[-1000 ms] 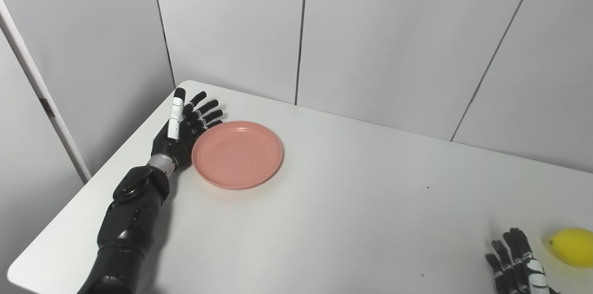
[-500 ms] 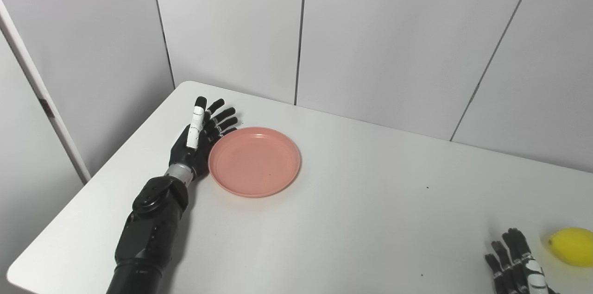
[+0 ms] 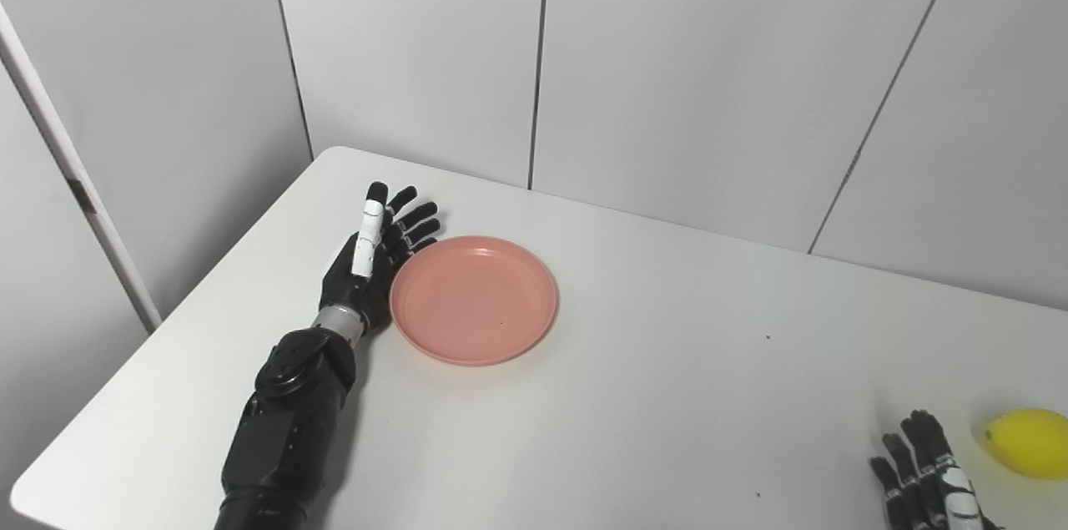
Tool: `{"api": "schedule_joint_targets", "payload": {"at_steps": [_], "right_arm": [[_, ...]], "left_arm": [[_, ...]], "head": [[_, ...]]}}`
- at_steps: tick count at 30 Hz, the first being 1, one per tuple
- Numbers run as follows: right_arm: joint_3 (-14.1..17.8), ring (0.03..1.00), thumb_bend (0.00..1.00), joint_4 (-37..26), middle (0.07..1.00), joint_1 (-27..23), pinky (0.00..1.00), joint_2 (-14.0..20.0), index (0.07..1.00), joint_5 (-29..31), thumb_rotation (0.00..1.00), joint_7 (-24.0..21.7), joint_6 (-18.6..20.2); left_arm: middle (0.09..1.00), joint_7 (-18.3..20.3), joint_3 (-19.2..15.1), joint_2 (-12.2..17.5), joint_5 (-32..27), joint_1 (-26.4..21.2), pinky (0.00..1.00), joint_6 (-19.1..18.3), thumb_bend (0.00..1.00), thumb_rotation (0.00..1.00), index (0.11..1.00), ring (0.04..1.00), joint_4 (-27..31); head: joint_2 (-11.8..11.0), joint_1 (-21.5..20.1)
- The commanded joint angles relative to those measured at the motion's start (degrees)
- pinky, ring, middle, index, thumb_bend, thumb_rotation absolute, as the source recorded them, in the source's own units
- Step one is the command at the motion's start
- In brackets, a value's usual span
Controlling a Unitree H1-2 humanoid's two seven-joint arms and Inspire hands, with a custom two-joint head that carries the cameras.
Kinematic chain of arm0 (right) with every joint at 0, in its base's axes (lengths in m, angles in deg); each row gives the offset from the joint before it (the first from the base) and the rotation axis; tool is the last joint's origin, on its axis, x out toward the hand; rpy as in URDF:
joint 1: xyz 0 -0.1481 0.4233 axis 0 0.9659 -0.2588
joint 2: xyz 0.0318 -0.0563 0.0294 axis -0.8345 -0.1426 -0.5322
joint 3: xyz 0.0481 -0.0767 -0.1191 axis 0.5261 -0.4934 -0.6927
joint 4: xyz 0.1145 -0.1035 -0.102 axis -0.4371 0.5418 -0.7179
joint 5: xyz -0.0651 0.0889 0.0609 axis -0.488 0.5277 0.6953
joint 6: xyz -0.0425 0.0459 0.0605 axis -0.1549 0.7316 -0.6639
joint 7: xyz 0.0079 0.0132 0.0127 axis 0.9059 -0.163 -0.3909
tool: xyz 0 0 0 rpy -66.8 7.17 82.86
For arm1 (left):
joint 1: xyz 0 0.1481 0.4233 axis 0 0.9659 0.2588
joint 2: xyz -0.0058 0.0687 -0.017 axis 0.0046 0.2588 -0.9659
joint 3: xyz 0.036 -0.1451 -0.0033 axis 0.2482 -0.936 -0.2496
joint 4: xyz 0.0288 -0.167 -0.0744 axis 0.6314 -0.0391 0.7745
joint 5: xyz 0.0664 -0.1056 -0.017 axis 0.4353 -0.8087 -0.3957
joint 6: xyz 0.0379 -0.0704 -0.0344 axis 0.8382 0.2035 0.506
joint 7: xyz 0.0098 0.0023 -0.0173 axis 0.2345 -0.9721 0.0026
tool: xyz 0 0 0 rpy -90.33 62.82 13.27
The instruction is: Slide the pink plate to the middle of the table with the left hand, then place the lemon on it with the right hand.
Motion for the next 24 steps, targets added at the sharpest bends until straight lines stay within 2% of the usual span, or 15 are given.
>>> {"api": "schedule_joint_targets", "payload": {"at_steps": [1, 13, 24], "right_arm": [[-0.29, 0.994, 0.48, 0.08, 1.0, 0.47, 1.0, -0.3, 0.953, 0.44, 0.75, -0.08, 1.34], [-0.58, 0.985, 0.5, 0.65, 1.0, 0.34, 1.0, -0.26, 0.954, 0.28, 0.71, -0.29, 1.07], [-0.74, 0.983, 0.51, 0.64, 1.0, 0.47, 1.0, -0.32, 0.938, 0.24, 0.69, -0.11, 1.3]], "left_arm": [[0.852, -1.41, 0.28, -0.6, 0.84, 0.07, 0.84, -1.19, 0.93, 0.84, 0.881, 0.858, 2.01], [0.854, -8.52, 0.18, -3.66, 4.79, 1.8, 0.84, -3.1, 0.87, 0.85, 0.888, 0.858, 7.86], [0.853, -8.27, 1.53, -4.24, 5.62, 2.51, 0.85, -3.82, 0.89, 0.84, 0.887, 0.868, 9.31]], "head": [[0.15, -0.05], [0.21, -0.74], [0.38, -1.08]]}}
